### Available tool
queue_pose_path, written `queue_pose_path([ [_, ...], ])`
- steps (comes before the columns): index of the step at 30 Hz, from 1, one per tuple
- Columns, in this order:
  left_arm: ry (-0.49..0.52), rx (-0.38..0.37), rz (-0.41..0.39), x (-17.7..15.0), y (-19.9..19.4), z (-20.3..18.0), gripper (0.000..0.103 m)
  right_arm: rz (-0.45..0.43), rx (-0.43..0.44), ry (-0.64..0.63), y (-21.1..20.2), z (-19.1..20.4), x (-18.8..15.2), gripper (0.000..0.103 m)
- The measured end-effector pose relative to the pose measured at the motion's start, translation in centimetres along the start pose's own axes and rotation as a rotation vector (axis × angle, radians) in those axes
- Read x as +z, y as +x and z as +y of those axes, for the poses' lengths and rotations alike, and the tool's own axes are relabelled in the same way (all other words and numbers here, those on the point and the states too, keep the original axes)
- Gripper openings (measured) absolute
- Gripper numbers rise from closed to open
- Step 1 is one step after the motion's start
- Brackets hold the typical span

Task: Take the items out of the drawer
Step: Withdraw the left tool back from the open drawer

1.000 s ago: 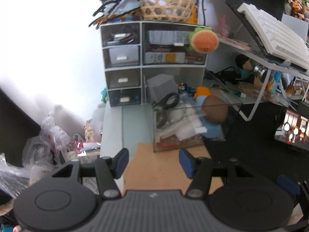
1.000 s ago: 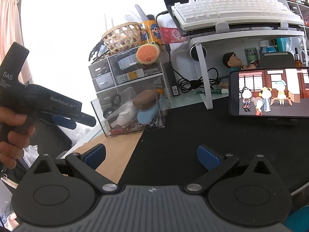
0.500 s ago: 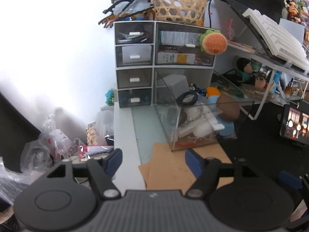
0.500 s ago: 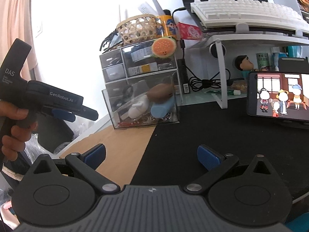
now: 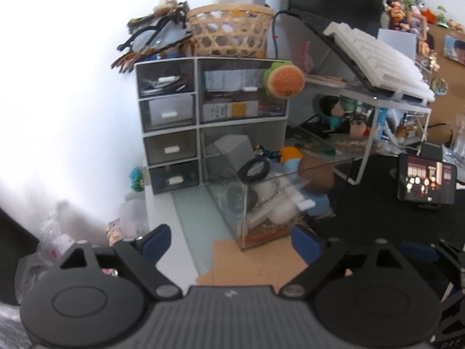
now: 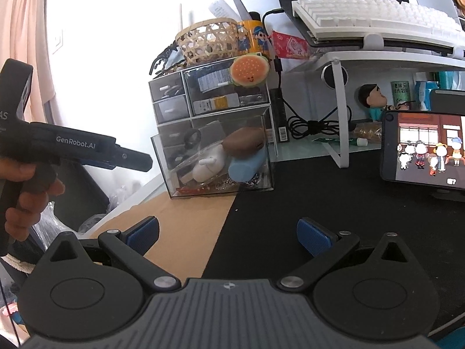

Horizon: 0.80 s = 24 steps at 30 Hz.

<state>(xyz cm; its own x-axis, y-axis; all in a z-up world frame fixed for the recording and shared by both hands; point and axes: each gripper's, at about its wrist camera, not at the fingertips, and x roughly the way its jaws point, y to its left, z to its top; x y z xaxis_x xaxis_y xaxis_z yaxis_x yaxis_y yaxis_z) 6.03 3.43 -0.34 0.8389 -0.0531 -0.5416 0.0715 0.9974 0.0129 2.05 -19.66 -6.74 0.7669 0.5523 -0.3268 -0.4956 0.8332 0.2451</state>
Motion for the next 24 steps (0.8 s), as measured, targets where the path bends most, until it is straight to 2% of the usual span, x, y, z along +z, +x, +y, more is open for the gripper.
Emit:
queue_pose_path([
  [9, 0.018, -0.057, 0.003, 0.3, 0.7, -1.5, 0.102, 0.008, 0.0, 0.007, 0.6, 0.5, 0.3, 0.103],
  [17, -0.01, -0.092, -0.01, -0.4, 0.9, -2.0, 0.103, 0.022, -0.051, 0.044, 0.8, 0.3, 0.9, 0.103],
  [24, -0.018, -0.099, -0.034, -1.6, 1.1, -1.9, 0.103, 0.09, -0.047, 0.053, 1.3, 0.6, 1.3, 0.103],
])
